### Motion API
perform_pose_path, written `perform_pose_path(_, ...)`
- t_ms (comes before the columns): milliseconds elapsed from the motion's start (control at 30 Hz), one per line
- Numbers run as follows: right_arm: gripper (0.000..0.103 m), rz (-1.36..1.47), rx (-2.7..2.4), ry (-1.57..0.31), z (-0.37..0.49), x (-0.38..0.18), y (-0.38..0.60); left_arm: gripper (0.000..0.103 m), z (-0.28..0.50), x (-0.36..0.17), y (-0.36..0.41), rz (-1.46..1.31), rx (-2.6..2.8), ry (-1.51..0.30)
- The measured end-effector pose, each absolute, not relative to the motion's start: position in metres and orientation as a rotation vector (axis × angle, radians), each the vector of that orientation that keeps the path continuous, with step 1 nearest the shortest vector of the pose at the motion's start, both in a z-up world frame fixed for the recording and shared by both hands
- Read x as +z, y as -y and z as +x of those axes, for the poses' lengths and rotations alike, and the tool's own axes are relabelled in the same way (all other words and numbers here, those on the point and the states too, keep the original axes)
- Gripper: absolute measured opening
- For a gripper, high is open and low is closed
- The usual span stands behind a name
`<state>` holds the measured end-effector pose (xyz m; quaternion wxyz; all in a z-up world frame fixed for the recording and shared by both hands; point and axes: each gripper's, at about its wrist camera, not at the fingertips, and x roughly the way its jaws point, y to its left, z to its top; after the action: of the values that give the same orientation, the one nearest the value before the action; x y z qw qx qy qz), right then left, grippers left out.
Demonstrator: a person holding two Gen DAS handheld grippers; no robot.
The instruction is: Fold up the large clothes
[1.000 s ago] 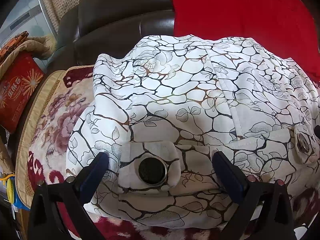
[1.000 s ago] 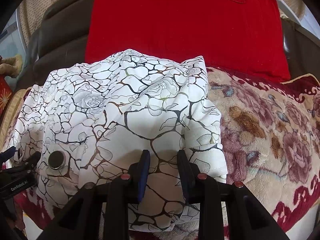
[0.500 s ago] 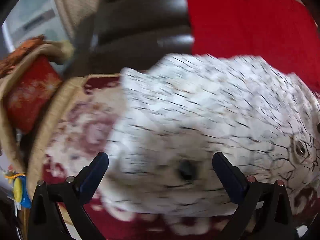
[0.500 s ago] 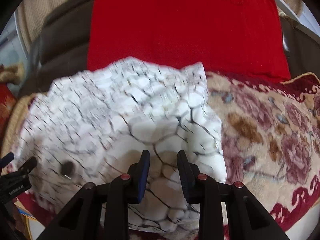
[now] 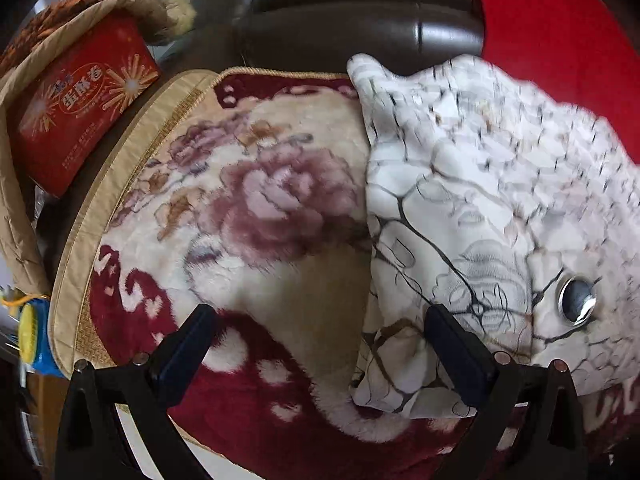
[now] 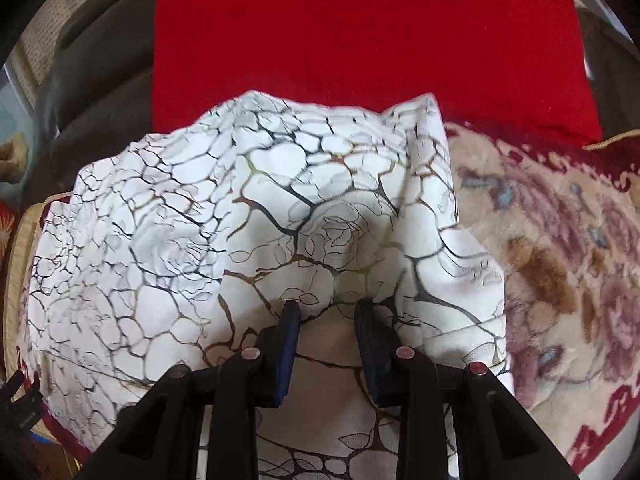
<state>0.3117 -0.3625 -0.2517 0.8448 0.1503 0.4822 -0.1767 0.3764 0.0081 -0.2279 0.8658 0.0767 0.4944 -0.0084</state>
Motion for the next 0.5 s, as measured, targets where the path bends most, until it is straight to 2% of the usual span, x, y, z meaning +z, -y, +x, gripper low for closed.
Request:
perform_pose_path(133, 0.032, 0.384, -0.286, -0.962, 0.315, -0.227, 0.354, 0.103, 0.387, -0.197, -0.032, 0.058, -0.055, -0.976)
perform_pose_path(233, 0.033, 0.467, -0.093, -0.934, 0.327, -0.215, 0.328, 0.103, 0.407, -0.189, -0.047, -0.048, -0.135, -1.017)
perform_pose_path(333, 0.032, 0.541, 0.042, -0.949, 0.34, -0.216, 0.302, 0.103, 0.442, -0.209, -0.053, -0.228, -0.342, -1.2)
perform_pose_path(500, 0.033, 0.533, 0.078, -0.987, 0.36, -0.229, 0.266, 0.103, 0.471, -0.239, -0.05, -0.57, -0.571, -1.295)
